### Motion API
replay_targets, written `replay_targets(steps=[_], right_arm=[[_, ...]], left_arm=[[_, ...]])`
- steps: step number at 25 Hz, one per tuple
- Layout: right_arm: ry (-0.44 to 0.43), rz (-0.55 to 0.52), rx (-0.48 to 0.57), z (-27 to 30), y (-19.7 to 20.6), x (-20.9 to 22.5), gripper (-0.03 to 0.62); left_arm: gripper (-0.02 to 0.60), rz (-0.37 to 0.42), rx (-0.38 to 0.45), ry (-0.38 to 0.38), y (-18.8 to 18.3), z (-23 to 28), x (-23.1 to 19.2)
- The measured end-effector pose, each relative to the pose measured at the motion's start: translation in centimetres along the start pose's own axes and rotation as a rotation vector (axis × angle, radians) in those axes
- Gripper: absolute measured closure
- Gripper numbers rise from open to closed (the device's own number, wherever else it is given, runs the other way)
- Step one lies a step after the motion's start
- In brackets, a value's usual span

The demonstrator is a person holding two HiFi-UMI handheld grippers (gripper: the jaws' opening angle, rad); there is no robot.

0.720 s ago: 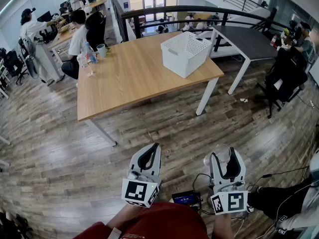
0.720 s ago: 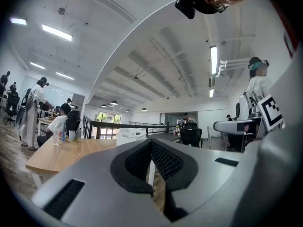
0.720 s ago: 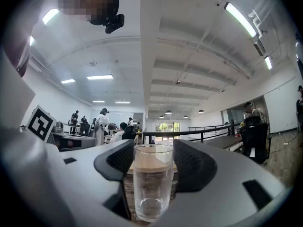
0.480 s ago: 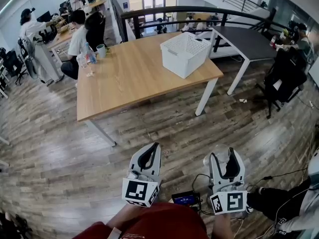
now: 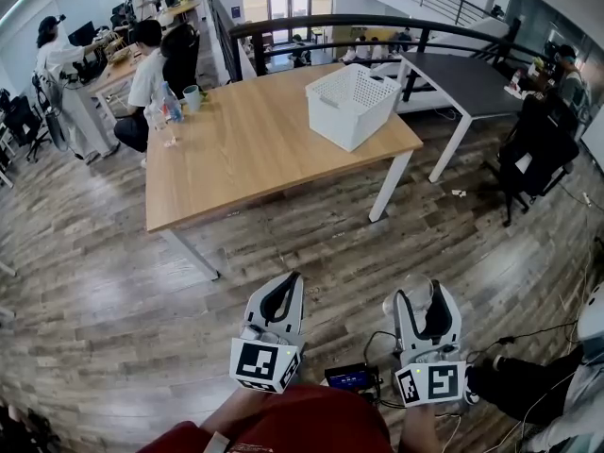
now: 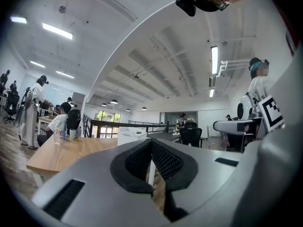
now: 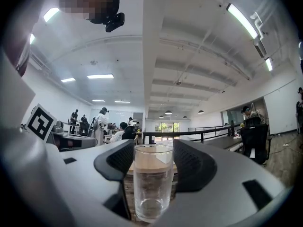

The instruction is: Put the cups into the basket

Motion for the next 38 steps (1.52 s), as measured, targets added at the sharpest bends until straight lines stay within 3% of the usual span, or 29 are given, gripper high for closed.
replay_targets(steps=[14,26,38], right_arm=[[0.034,0.017,-0.039,2.9,0.7,-3.8,0.33],[0.08,0.032,-0.039,4.6,1.1,-7.9,0.33],[0.098,0.032,-0.039,5.6,1.6,-6.2,0.332]], left_arm=[[0.575,-0.033,-0.007,0.049,0.3,-0.1,-4.8],[0.574,-0.033,-0.03,0.137,0.7,0.3,-8.1],[0.574,-0.041,-0.032,0.157,1.3,3.0,-7.6]])
Point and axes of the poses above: the fingertips, and each gripper's own axes: z forward along the fingers, x to its right, y out of its underside, the point moved 10 cm from there along -z, backward along the fingers, and after that the axes turned 2 degrees about z, right-handed, at the moved point
